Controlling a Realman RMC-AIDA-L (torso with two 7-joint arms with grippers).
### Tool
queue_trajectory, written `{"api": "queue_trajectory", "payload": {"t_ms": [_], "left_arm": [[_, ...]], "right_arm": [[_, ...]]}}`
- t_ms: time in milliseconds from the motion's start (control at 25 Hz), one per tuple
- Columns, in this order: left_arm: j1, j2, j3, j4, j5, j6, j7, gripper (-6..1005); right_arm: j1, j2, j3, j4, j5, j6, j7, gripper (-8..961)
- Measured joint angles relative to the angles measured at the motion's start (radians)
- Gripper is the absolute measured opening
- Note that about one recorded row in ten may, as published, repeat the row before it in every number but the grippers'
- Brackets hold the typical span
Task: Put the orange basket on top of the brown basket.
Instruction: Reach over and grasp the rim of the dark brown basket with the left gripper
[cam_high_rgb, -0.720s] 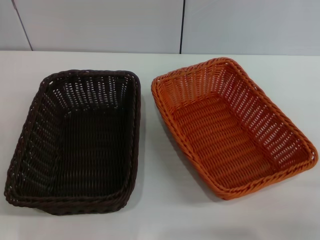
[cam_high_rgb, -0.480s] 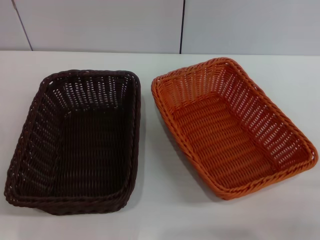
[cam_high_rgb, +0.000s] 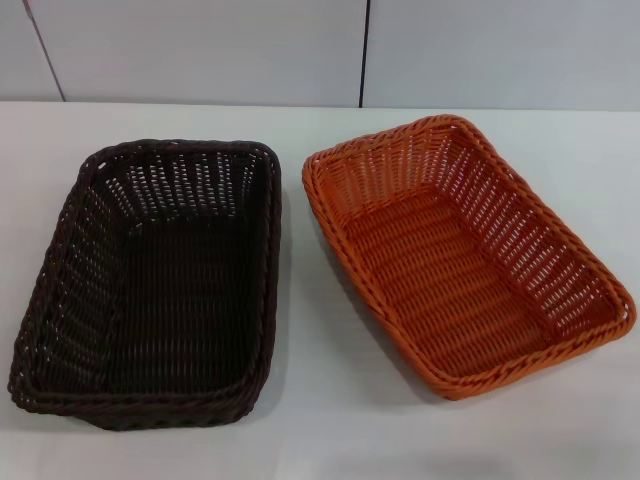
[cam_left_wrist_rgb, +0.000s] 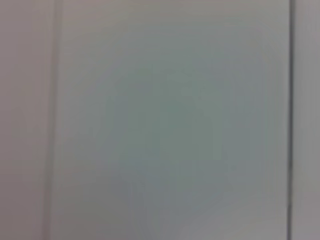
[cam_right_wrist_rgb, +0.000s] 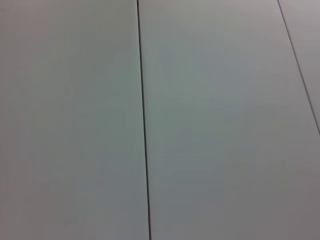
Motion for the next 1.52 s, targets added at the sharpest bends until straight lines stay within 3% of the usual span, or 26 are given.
{"api": "queue_trajectory", "payload": {"t_ms": [240,400,480,560,600,640,680,760,800,960,1520], "left_arm": [[0.114,0.125,-0.028,-0.498,0.089,-0.471,0.015,801],[0.177,0.137,-0.138,-0.840,0.126,-0.944,0.025,801],[0.182,0.128,-0.201,-0.977,0.138,-1.184,0.040,801],[0.170,0.096,-0.278,-1.106,0.137,-1.448,0.094,800],[0.157,0.074,-0.319,-1.150,0.138,-1.550,0.132,800],[0.117,0.013,-0.414,-1.239,0.152,-1.772,0.229,800],[0.117,0.013,-0.414,-1.239,0.152,-1.772,0.229,796],[0.070,-0.038,-0.482,-1.300,0.184,-1.941,0.311,789],[0.052,-0.047,-0.489,-1.317,0.199,-2.004,0.326,785],[0.014,-0.046,-0.451,-1.334,0.227,-2.112,0.322,771],[-0.038,-0.047,-0.393,-1.206,0.314,-2.148,0.301,720]], "right_arm": [[0.004,-0.002,0.000,-0.001,0.000,0.000,0.000,825],[0.004,-0.001,0.000,-0.002,0.000,0.006,0.000,825],[0.004,-0.001,0.000,-0.002,0.000,0.014,0.000,825],[0.003,-0.001,0.000,-0.002,0.000,0.020,0.000,825],[0.004,-0.001,0.000,-0.002,0.000,0.022,0.000,825],[0.005,-0.001,0.000,-0.002,0.000,0.026,0.000,825],[0.005,-0.001,0.000,-0.002,0.000,0.026,0.000,825],[0.006,-0.001,0.000,-0.002,0.000,0.026,0.000,825],[0.006,-0.001,0.000,-0.002,0.000,0.027,0.000,825],[0.006,-0.001,0.000,-0.002,0.000,0.040,0.000,825],[0.004,-0.002,-0.003,-0.012,0.000,0.051,0.000,825]]}}
